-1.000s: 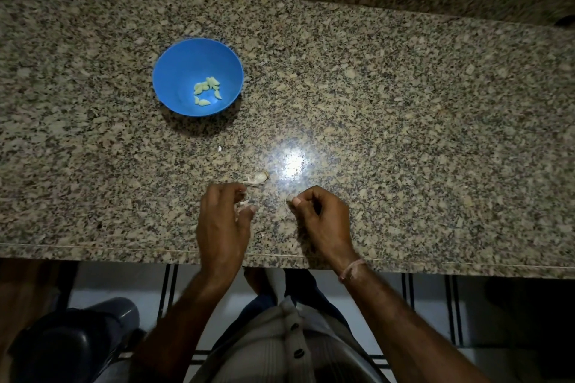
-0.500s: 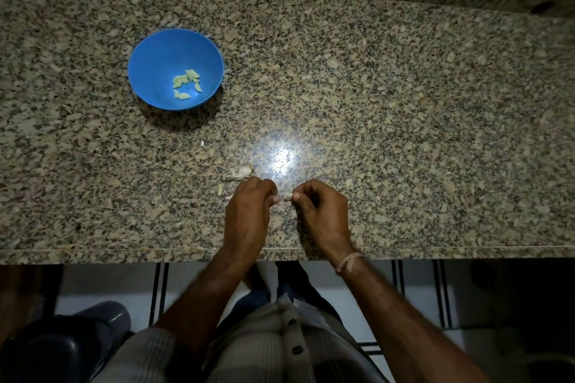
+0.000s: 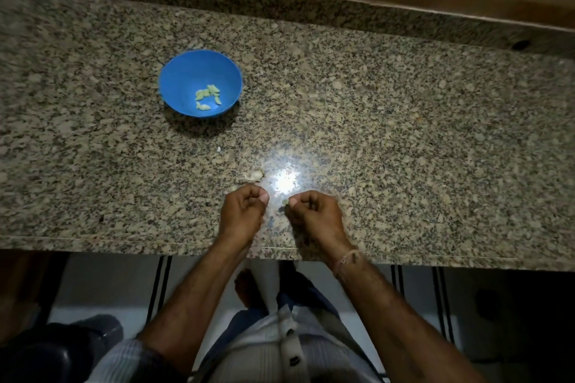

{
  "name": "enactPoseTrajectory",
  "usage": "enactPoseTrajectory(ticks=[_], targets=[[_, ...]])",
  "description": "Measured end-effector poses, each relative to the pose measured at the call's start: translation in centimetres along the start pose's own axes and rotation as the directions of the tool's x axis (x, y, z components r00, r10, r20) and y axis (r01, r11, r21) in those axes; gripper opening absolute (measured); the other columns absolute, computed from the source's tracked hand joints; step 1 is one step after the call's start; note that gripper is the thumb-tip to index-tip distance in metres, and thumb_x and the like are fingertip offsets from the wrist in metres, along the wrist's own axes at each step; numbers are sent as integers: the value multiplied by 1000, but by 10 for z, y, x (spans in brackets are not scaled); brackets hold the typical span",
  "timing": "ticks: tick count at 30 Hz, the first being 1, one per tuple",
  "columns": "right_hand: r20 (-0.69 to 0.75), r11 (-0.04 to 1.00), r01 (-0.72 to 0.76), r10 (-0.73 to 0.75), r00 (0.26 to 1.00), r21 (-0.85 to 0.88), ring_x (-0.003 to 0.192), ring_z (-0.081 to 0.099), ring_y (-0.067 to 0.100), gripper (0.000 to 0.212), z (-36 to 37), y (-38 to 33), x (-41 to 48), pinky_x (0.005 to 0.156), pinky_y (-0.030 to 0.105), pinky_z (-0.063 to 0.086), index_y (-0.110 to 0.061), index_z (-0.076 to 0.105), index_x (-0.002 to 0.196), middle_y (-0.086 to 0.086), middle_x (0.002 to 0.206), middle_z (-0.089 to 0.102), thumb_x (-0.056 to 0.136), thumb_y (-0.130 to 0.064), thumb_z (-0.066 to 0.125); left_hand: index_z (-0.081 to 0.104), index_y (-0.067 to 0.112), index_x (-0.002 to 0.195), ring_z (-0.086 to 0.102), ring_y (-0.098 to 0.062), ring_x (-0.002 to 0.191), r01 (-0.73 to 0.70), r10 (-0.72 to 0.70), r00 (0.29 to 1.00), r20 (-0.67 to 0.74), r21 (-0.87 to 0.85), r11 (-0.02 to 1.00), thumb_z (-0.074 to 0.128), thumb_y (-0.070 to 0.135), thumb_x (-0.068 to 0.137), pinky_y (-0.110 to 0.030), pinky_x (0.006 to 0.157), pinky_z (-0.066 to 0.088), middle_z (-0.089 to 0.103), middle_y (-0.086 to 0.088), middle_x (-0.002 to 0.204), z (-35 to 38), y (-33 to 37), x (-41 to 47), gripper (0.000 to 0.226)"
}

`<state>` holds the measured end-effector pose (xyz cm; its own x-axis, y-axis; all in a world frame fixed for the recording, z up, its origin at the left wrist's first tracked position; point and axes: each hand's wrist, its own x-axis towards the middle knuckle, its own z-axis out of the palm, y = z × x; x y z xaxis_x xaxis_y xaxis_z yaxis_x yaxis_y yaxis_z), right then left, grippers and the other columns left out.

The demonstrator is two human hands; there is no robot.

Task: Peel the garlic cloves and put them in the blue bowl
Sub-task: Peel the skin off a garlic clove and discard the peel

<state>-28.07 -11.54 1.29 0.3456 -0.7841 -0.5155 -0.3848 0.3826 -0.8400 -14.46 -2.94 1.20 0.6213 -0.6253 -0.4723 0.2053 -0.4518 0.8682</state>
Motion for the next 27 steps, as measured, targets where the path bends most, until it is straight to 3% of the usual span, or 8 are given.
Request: enactPoseTrajectory(ticks=[5, 8, 11, 14, 17, 20, 23, 27], targets=[[293, 986, -89, 44, 955, 142, 64, 65, 24, 19, 49, -17, -13, 65, 36, 57, 16, 65, 100, 20, 73, 68, 99, -3, 67, 66, 10, 85, 52, -11, 53, 53, -72, 982, -175, -110, 992, 62, 9, 102, -23, 51, 43, 61, 2, 61, -43, -1, -34, 18], [465, 982, -116, 33, 885, 151, 65, 61, 25, 13, 96, -21, -24, 70, 42, 54, 10, 66, 94, 21, 72, 65, 99, -2, 66, 69, 6, 90, 65, -14, 67, 46, -118, 936, -332, -219, 975, 62, 7, 102, -26, 61, 52, 72, -10, 77, -83, -19, -57, 13], [604, 996, -90, 54, 795, 29, 73, 64, 28, 15, 154, -17, -45, 76, 42, 57, 9, 69, 93, 21, 78, 70, 99, -6, 69, 69, 12, 88, 61, -2, 61, 29, -168, 846, -505, -271, 962, 63, 5, 100, -23, 63, 51, 69, 3, 73, -132, -43, -89, 15], [719, 995, 27, 49, 694, -94, 76, 66, 27, 13, 220, -3, -81, 76, 37, 56, 3, 75, 92, 21, 81, 74, 97, -9, 72, 68, 16, 84, 57, 0, 57, -17, -217, 740, -637, -340, 940, 64, 4, 100, -20, 61, 50, 65, 3, 70, -188, -72, -130, 20], [792, 974, 137, 63, 607, -182, 77, 70, 22, 10, 290, 15, -132, 73, 30, 59, 0, 76, 97, 18, 86, 77, 97, -8, 71, 65, 16, 80, 54, 0, 52, -39, -267, 644, -717, -380, 924, 63, 1, 99, -14, 54, 46, 61, 8, 61, -249, -112, -174, 25], [841, 957, 180, 102, 531, -229, 76, 71, 19, 17, 361, 40, -192, 72, 24, 60, 11, 72, 103, 16, 88, 76, 97, -5, 71, 63, 11, 81, 52, -4, 55, -43, -329, 575, -749, -429, 902, 63, 0, 99, -16, 53, 45, 59, 7, 60, -311, -162, -218, 20], [840, 945, 172, 152, 520, -278, 76, 69, 19, 20, 429, 80, -242, 69, 22, 60, 17, 68, 107, 20, 91, 73, 99, -1, 66, 65, 11, 82, 54, -9, 56, -26, -380, 504, -776, -453, 891, 64, 2, 98, -17, 56, 47, 62, 1, 64, -375, -217, -256, 18], [820, 938, 139, 197, 538, -317, 78, 70, 20, 15, 500, 130, -289, 72, 23, 61, 13, 69, 104, 20, 90, 73, 99, -1, 66, 69, 16, 83, 58, -9, 60, 14, -450, 443, -775, -496, 868, 67, 8, 97, -24, 61, 50, 66, 3, 65, -447, -279, -290, 17]])
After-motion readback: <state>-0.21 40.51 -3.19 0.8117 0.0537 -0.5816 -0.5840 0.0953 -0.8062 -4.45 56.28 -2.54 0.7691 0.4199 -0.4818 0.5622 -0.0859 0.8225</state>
